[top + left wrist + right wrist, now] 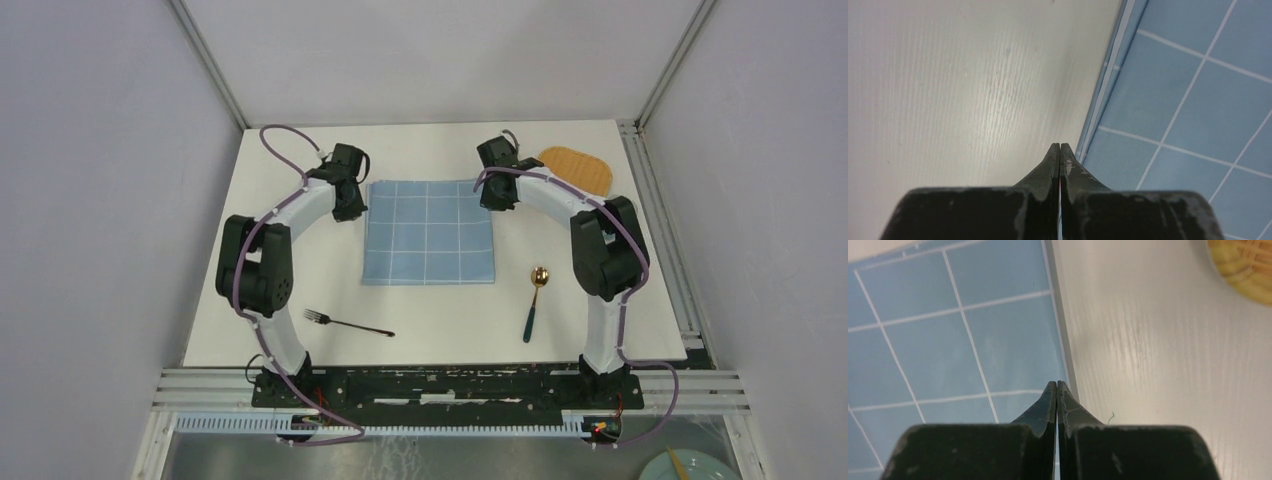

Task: Set the dinner table for one person
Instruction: Adjust the napkin at the center of the board.

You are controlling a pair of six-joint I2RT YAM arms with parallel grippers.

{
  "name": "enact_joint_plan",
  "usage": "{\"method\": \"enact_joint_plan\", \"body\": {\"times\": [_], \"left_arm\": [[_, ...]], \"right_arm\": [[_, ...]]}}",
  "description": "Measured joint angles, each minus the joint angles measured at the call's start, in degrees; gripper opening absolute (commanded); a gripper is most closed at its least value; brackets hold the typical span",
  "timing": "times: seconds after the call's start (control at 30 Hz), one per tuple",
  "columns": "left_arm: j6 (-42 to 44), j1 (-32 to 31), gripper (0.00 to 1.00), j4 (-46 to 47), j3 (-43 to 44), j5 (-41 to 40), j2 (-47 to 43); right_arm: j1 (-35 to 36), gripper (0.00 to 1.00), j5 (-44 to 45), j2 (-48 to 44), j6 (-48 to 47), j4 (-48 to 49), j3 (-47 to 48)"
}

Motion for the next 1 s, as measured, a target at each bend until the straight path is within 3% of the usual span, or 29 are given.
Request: {"method": "enact_joint_plan", "body": {"times": [0.2, 0.5, 1.0], "left_arm": [[-0.11, 1.7, 0.02, 1.68, 7.34, -0.24, 7.78], [-0.11, 1.77, 0.02, 2.27, 14.53, -0.46, 16.52], [-0.09, 2.05, 0.02, 2.16, 17.4, -0.44, 19.34]], "right_arm": [[-0.13, 0.0, 4.26, 6.73, 0.04, -2.86, 8.31], [-1.31, 0.0, 6.62, 9.22, 0.26, -5.16, 10.8], [-3.13, 0.0, 5.92, 18.4, 0.24, -7.69, 21.14]]}}
